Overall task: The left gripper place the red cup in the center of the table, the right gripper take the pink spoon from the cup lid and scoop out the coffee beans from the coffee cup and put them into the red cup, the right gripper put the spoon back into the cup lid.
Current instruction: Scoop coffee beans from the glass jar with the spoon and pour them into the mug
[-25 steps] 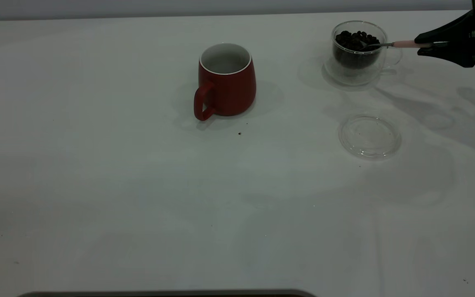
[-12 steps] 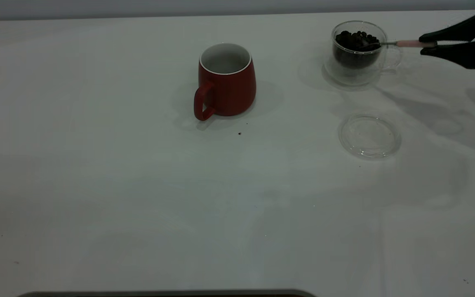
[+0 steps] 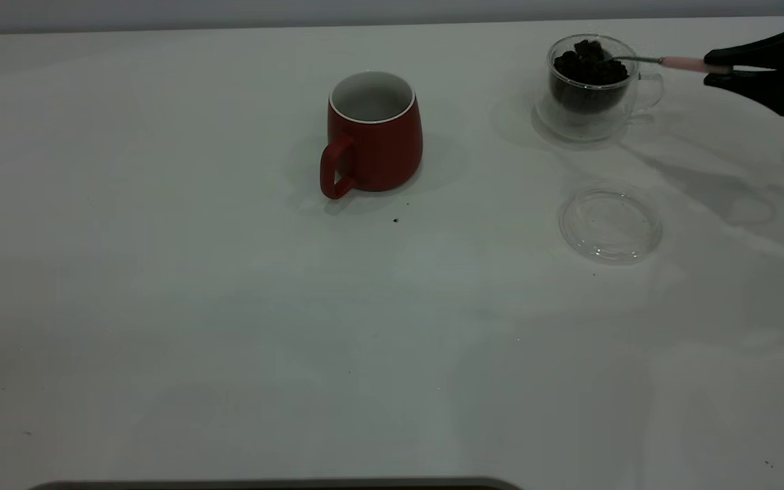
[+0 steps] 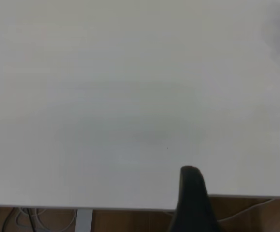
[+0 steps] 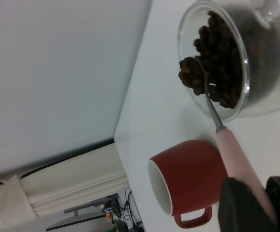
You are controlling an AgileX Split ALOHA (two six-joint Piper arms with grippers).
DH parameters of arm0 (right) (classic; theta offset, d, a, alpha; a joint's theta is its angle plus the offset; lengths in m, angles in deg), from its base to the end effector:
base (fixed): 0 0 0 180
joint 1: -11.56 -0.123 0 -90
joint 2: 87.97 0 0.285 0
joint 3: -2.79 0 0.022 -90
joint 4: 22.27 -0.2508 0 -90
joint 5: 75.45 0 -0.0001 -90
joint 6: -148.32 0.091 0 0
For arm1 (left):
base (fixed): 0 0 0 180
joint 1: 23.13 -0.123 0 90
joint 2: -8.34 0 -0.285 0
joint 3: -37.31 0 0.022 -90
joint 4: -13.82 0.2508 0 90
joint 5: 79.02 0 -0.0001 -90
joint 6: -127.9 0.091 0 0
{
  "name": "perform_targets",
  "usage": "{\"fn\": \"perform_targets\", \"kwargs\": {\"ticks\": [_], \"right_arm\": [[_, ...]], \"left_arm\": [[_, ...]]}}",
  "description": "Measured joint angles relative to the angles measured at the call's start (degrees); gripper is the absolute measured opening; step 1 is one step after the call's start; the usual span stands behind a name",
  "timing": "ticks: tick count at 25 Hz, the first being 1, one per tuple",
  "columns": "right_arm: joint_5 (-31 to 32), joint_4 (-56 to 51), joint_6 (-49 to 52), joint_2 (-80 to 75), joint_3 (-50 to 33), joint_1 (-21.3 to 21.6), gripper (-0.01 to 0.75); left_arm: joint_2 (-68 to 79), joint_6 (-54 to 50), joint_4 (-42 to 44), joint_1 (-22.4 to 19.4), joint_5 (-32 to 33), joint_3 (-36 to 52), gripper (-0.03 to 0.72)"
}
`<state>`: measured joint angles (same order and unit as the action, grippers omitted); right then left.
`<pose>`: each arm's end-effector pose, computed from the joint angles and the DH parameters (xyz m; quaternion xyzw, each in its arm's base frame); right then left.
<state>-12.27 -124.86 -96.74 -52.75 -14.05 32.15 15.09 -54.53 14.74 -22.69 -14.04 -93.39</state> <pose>0.3672 -0.0533 0.0230 0.3282 0.7587 0.5358 0.1717 -0.0093 0.0014 0.2678 -0.0157 0.8703 -0.0043 0.4922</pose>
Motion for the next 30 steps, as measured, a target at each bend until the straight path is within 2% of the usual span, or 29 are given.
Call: {"fn": "perform_targets", "kwargs": {"ticks": [14,30], "right_arm": [[1.6,1.1,-4.3,0.0,0.0,-0.4,0.114],[1.6,0.1,-4.5,0.1,0.0,-12.5,0.114]], "left_arm": [[0.0,0.0,0.0,0.0,0.0,0.0,0.588],[0.0,0.1,0.0,0.0,0.0,0.0,0.588]]}}
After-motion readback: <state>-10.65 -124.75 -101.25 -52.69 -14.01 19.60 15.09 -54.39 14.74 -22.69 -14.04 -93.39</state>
